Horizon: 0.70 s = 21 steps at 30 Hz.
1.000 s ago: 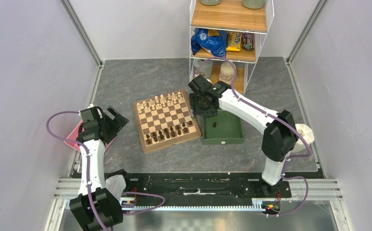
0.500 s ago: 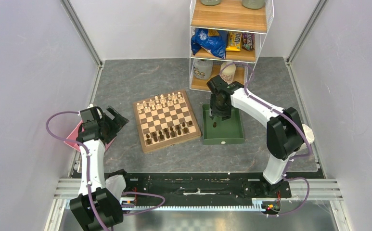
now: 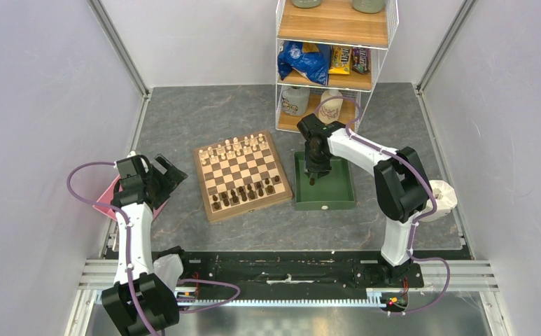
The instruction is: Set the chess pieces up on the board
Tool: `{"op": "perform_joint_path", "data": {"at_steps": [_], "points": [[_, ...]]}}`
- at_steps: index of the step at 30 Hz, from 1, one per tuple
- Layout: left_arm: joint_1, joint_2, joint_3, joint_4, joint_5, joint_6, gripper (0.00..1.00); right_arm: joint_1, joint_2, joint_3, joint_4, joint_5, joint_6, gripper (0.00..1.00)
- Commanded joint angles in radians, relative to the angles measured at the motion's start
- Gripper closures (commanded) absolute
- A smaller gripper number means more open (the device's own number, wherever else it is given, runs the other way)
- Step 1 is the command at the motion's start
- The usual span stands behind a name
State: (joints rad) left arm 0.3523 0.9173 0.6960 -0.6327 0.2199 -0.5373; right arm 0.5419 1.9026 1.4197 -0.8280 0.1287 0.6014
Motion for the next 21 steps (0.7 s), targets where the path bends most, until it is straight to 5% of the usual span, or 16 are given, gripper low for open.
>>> {"op": "perform_joint_path", "data": {"at_steps": [1, 21], "points": [[0.007, -0.003, 0.011, 0.019, 0.021, 0.022, 0.01, -0.010, 0.020, 0.008, 0.027, 0.001, -0.013, 0.58], [0.006, 0.001, 0.011, 0.019, 0.022, 0.023, 0.01, -0.011, 0.043, -0.005, 0.041, -0.032, -0.008, 0.61]]}}
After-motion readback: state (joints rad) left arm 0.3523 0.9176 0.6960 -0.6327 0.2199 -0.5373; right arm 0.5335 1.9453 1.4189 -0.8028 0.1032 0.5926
